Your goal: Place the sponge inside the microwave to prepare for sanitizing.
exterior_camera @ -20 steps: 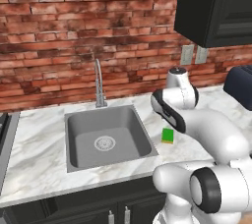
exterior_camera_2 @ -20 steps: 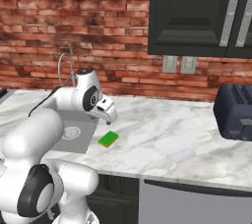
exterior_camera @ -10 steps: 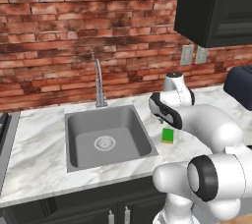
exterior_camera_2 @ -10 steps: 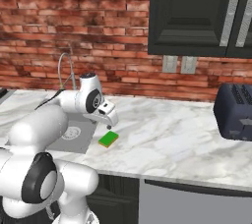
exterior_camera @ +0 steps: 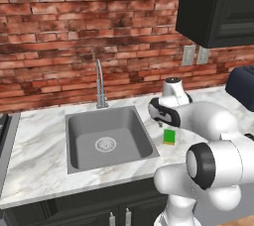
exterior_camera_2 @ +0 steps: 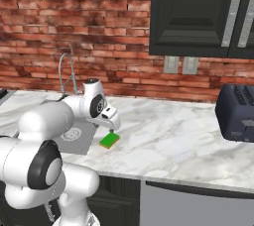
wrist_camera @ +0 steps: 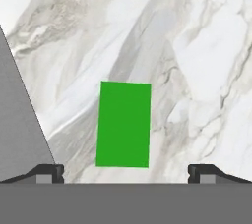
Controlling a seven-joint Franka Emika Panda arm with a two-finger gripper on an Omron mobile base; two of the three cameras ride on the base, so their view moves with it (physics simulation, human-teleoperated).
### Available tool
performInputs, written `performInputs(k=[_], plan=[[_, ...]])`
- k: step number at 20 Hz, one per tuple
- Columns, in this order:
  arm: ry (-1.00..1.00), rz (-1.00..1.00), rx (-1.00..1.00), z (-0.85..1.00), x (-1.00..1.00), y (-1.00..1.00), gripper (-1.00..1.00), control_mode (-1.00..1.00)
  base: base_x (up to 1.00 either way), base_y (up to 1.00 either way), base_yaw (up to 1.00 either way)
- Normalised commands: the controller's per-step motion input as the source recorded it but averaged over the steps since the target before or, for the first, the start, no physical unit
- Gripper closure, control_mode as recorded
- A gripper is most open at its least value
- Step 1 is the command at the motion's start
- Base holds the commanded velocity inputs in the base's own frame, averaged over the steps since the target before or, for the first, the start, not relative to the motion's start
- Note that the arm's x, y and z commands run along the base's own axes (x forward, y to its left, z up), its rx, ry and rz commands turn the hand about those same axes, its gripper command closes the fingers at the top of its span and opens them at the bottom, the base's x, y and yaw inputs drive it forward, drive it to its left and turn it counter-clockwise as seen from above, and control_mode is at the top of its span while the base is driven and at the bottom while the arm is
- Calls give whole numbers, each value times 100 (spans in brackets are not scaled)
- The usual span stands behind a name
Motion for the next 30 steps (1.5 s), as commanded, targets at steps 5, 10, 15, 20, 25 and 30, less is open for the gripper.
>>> performInputs(k=[5,10,15,20,25,30], plan=[[0,0,0,-36,6,0,-100,-100,0,0,0],[0,0,0,-40,0,0,-100,-100,0,0,0],[0,0,0,-21,0,0,-100,-100,0,0,0],[0,0,0,-25,0,-3,-100,-100,0,0,0],[0,0,0,-18,0,-4,-100,-100,0,0,0],[0,0,1,-15,0,-9,-100,-100,0,0,0]])
